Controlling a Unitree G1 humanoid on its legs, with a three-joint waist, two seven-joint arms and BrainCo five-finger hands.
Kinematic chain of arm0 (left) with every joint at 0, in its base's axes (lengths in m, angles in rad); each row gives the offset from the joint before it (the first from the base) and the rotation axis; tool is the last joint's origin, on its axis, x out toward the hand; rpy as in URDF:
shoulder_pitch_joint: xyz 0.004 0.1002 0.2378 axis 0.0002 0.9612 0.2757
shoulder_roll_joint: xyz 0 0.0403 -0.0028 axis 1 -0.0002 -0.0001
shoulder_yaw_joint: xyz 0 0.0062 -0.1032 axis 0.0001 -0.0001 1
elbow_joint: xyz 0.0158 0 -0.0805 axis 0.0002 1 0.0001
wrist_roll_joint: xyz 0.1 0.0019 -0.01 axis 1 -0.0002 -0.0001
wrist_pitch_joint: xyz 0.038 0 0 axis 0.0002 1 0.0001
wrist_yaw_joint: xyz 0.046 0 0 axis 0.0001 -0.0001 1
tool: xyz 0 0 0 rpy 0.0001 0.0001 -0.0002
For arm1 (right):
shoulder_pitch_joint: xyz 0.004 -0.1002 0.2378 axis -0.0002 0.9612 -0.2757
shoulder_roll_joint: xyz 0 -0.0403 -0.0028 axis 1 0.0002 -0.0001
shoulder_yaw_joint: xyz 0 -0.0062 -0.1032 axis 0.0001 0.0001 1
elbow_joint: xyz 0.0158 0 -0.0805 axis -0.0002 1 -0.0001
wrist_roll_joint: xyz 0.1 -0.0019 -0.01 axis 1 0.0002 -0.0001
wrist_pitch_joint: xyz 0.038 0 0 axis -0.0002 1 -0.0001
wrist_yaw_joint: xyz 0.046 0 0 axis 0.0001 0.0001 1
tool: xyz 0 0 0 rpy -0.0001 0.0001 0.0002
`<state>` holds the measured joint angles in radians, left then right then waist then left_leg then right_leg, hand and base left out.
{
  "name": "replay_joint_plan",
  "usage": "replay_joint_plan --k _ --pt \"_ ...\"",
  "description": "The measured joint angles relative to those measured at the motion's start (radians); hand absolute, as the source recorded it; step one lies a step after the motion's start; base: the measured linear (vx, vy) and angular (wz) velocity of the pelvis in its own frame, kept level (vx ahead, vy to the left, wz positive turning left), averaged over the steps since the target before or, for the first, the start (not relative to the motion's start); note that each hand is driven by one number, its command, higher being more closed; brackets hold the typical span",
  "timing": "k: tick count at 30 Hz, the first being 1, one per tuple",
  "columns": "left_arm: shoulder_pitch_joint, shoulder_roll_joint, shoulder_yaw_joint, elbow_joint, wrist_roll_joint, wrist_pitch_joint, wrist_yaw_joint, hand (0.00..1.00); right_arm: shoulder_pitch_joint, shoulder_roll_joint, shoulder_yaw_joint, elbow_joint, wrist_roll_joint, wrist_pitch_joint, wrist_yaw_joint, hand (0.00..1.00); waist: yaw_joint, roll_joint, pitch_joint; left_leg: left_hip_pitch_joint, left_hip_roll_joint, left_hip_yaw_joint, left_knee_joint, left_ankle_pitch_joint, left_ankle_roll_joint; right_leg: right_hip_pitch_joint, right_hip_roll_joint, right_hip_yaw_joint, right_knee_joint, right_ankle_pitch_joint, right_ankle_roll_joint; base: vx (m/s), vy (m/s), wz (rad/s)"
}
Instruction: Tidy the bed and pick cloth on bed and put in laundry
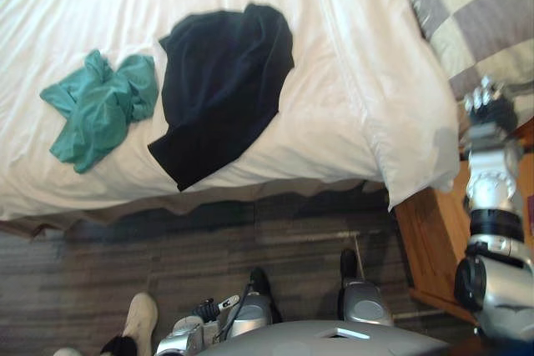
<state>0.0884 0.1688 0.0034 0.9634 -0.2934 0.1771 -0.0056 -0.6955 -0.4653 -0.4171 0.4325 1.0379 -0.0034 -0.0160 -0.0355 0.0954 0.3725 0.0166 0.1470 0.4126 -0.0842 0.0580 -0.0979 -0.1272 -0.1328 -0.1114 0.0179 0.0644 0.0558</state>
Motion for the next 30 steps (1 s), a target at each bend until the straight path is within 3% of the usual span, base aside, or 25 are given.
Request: replay_joint_plan --k 3,7,10,15,20,24,30 --pt "-0.048 0.0 -0.04 -0.009 -0.006 -0.006 0.004 0.0 -0.082 -0.045 0.021 -0.027 0.052 -0.026 -0.056 1.0 0.01 0.033 0.048 -0.097 -0.001 -0.027 0.038 0.006 0.008 -0.093 -0.013 -0.012 0.045 -0.003 -0.004 -0.02 -0.01 0.28" --pt "-0.11 -0.02 -0.113 -0.009 -0.038 0.002 0.013 0.0 -0.096 -0.094 0.081 -0.027 0.084 -0.043 -0.136 1.0 0.046 0.105 0.083 -0.177 -0.018 -0.048 0.053 0.017 0.024 -0.197 -0.041 -0.015 0.135 -0.037 -0.003 -0.01 0.011 0.2" --pt "-0.131 -0.035 -0.151 -0.008 -0.042 0.015 0.016 0.0 -0.094 -0.101 0.112 -0.005 0.115 -0.062 -0.166 1.0 0.053 0.144 0.098 -0.245 -0.044 -0.063 0.045 0.036 0.041 -0.286 -0.069 -0.014 0.186 -0.05 0.006 -0.02 0.032 0.21" --pt "-0.14 -0.033 -0.163 0.001 -0.042 0.009 0.035 0.0 -0.111 -0.104 0.109 0.064 0.171 -0.136 -0.096 1.0 0.053 0.147 0.097 -0.28 -0.076 -0.057 0.016 0.059 0.053 -0.353 -0.102 -0.007 0.225 -0.055 0.017 0.02 0.047 0.12" --pt "-0.14 -0.043 -0.147 0.036 -0.035 -0.061 0.023 0.0 -0.07 -0.055 0.067 0.105 0.212 -0.168 0.041 1.0 0.047 0.143 0.096 -0.268 -0.082 -0.038 0.027 0.046 0.057 -0.348 -0.117 0.004 0.234 -0.06 0.028 0.04 0.012 -0.02" --pt "-0.136 -0.052 -0.114 0.055 0.012 -0.084 0.007 0.0 0.058 0.069 0.04 0.139 0.121 -0.166 0.085 1.0 0.012 0.127 0.092 -0.195 -0.076 -0.031 0.035 0.028 0.046 -0.268 -0.109 0.0 0.217 -0.069 0.031 0.09 -0.014 -0.16" --pt "-0.152 -0.065 -0.059 0.028 0.051 -0.058 0.005 0.0 0.482 0.311 0.036 0.422 0.041 -0.099 0.068 1.0 -0.014 0.078 0.071 -0.118 -0.046 -0.034 0.03 0.012 0.026 -0.155 -0.082 -0.031 0.153 -0.064 0.027 0.09 -0.023 -0.05"
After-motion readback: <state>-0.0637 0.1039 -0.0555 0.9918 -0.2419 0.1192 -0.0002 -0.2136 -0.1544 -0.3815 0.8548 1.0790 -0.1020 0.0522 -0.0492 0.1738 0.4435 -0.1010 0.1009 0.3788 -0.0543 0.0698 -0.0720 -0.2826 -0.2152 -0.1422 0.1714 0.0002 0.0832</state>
